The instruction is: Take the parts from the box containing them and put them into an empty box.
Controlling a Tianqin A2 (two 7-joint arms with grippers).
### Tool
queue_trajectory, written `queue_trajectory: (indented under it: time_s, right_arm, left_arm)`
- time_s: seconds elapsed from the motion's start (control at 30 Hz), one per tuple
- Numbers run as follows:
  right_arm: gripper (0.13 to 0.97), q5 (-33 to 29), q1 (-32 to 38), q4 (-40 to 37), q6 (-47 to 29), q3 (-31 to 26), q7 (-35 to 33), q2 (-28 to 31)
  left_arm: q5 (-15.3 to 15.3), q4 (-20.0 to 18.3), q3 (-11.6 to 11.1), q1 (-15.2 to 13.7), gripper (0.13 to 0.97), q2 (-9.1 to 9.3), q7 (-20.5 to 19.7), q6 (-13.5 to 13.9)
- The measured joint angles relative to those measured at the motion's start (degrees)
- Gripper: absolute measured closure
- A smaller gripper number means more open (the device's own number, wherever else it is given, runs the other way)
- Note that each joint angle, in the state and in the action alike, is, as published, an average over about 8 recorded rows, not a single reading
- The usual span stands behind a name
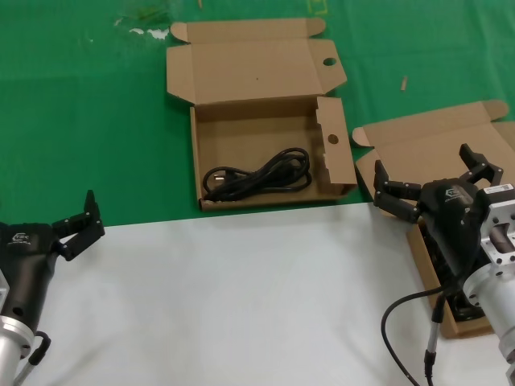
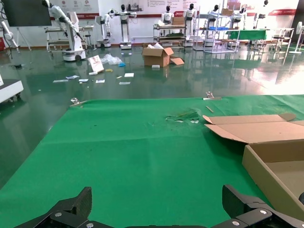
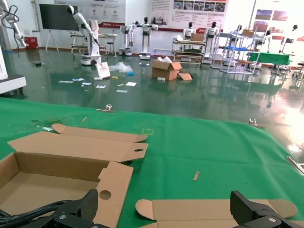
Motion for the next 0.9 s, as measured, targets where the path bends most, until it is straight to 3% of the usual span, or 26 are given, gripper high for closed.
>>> queue_trajectory:
  time_s: [0.9]
  right_arm:
    - [0.129,0.0,0.0,0.0,0.0,0.0,0.0,0.0]
  left_arm:
    - [0.0,0.0,0.0,0.0,0.132,0.0,0.0,0.0]
